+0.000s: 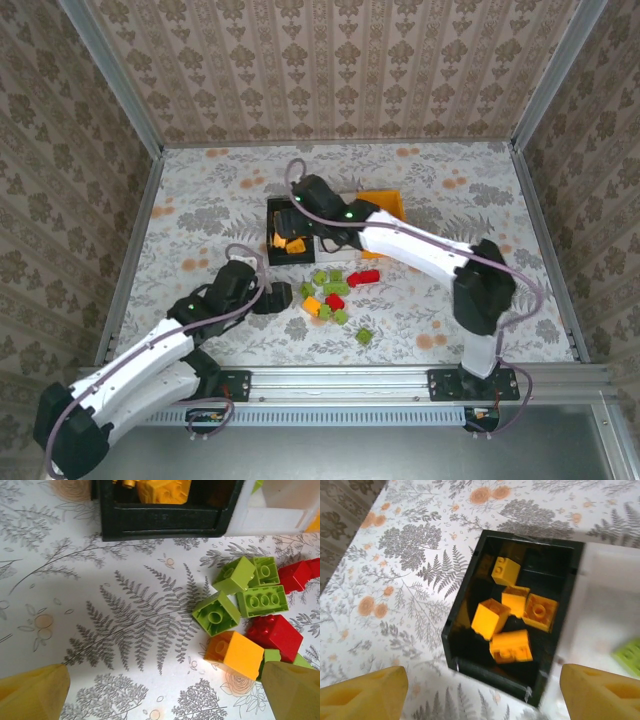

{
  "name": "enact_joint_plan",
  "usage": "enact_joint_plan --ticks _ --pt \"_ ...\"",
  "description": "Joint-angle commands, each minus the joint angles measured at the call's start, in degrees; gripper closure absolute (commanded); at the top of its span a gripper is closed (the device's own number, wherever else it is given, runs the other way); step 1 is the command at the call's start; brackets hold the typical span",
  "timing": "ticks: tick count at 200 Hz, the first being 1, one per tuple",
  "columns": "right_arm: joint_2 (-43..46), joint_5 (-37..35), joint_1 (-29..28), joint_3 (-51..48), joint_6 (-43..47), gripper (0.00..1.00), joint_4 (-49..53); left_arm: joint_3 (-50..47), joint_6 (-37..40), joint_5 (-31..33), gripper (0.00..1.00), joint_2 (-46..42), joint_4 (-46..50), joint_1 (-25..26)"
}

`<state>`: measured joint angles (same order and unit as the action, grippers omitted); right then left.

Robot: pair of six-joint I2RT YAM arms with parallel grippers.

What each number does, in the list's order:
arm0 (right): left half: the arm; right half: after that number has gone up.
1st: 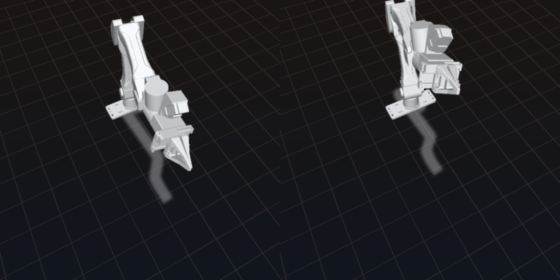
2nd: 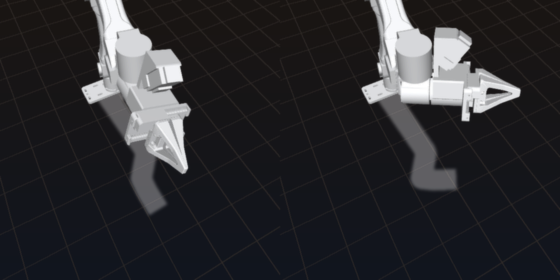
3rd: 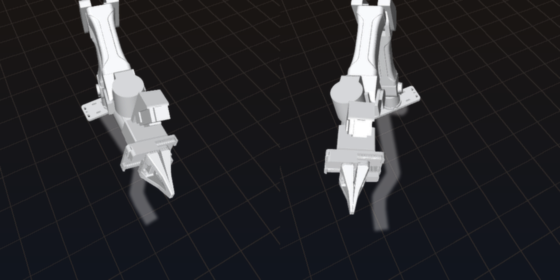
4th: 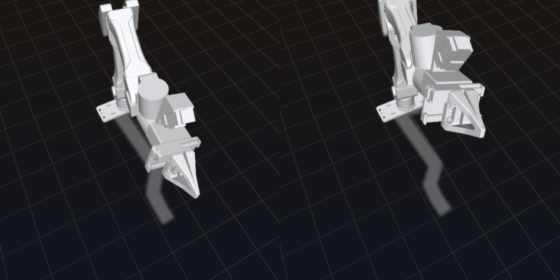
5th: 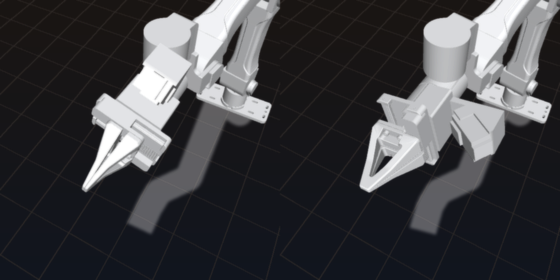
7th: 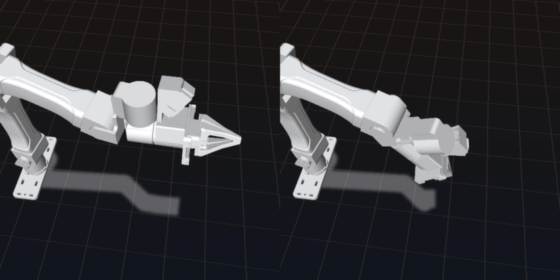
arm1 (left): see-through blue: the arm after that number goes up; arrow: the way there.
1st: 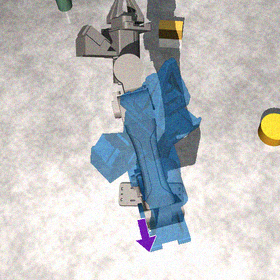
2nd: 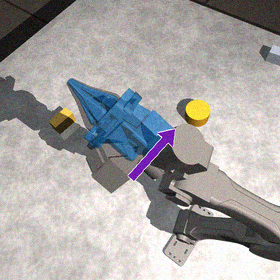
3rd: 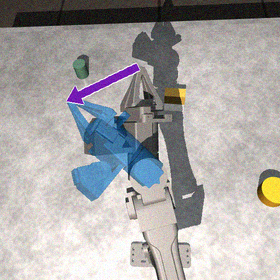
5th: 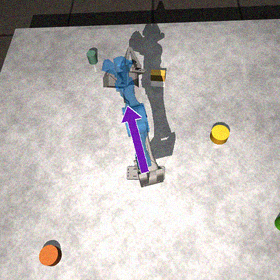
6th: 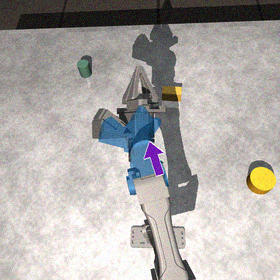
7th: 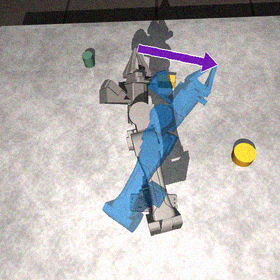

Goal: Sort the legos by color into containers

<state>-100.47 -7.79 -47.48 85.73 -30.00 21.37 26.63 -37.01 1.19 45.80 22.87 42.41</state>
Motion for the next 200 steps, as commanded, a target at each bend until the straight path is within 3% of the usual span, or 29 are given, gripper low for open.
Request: enact_joint_plan --ticks 1,46,70,117,152,200 --pt "8.37 -1.6 0.23 -8.5 -1.75 0.18 -2.79 3.18 2.96 -0.49 0.02 3.47 -4.49 3.01" --pt "22.92 -3.02 0.36 -24.68 -3.72 0.17 -2.06 6.24 4.64 2.81 0.08 16.05 -8.6 12.17" --pt "27.94 -3.66 0.3 -29.94 -4.7 0.16 -1.44 8.2 4.59 2.99 0.08 22.84 -11.04 13.94" --pt "33.42 -5.17 0.45 -34.86 -5.38 0.16 -0.68 11.93 4.71 8.85 0.17 29.9 -10.86 12.73" --pt "35.68 -5.86 0.65 -36.8 -5.65 0.15 -0.47 14.66 7.55 9.32 0.22 33.69 -10.44 9.8" --pt "38.68 -6.26 1.09 -38.02 -5.75 0.15 -0.43 15.55 7.61 9.73 0.27 39.98 -10.83 9.62"
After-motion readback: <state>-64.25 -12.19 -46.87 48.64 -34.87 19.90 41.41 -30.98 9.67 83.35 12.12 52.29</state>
